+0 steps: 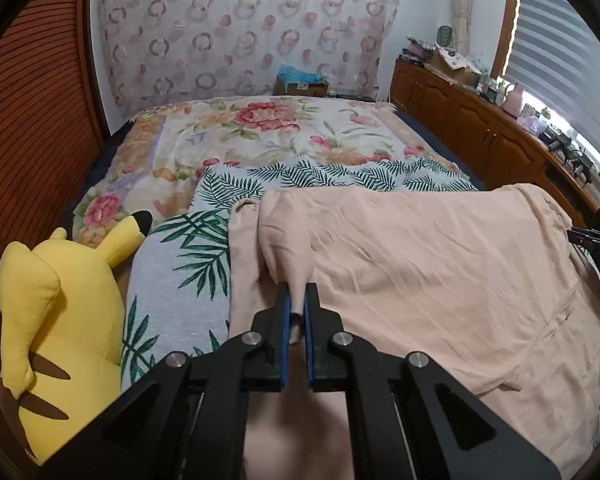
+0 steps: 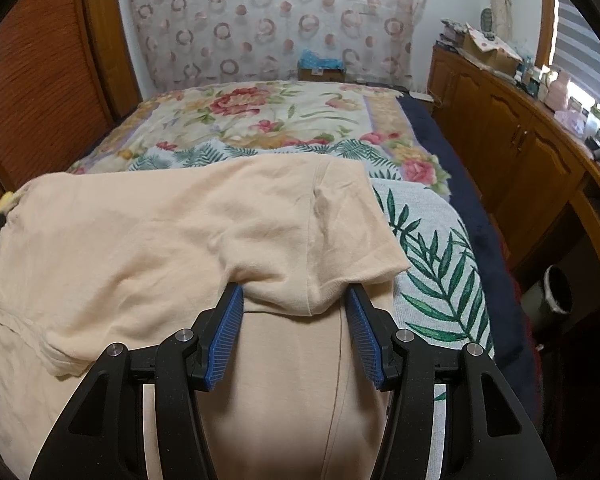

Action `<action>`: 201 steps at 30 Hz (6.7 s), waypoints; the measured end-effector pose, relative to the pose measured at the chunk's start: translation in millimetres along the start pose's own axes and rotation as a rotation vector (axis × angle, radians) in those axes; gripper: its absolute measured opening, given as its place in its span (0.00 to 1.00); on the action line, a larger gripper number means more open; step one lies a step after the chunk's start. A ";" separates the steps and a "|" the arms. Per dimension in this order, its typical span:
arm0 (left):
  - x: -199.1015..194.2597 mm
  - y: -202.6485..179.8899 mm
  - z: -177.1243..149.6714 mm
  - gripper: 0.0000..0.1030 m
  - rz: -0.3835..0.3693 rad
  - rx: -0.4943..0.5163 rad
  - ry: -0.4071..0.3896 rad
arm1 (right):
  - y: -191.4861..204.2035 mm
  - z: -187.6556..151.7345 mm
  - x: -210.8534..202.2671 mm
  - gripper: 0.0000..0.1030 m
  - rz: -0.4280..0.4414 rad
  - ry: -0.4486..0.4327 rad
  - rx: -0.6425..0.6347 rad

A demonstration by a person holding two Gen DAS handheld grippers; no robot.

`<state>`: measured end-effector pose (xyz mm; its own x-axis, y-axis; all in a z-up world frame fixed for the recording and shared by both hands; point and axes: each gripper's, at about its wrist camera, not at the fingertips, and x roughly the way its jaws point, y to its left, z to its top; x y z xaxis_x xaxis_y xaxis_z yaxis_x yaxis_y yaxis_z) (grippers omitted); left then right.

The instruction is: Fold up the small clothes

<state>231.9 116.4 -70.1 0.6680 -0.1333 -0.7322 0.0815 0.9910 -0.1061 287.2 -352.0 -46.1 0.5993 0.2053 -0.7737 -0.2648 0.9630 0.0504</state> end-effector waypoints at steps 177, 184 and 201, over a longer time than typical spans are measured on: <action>-157.7 -188.9 -51.8 0.04 -0.415 0.096 -0.198 | 103.9 -148.1 -120.7 0.63 0.078 -0.106 -0.066; -141.8 -210.1 -39.0 0.19 -0.425 0.134 -0.130 | 101.7 -148.7 -124.5 0.63 0.077 -0.119 -0.047; -132.1 -140.6 -89.0 0.34 -0.203 0.061 -0.094 | 103.1 -147.5 -121.3 0.63 0.079 -0.103 -0.059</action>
<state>66.3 -6.3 -18.4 0.6994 -0.3309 -0.6335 0.2639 0.9433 -0.2015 75.8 -303.4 -40.2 0.6485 0.2999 -0.6996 -0.3561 0.9319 0.0694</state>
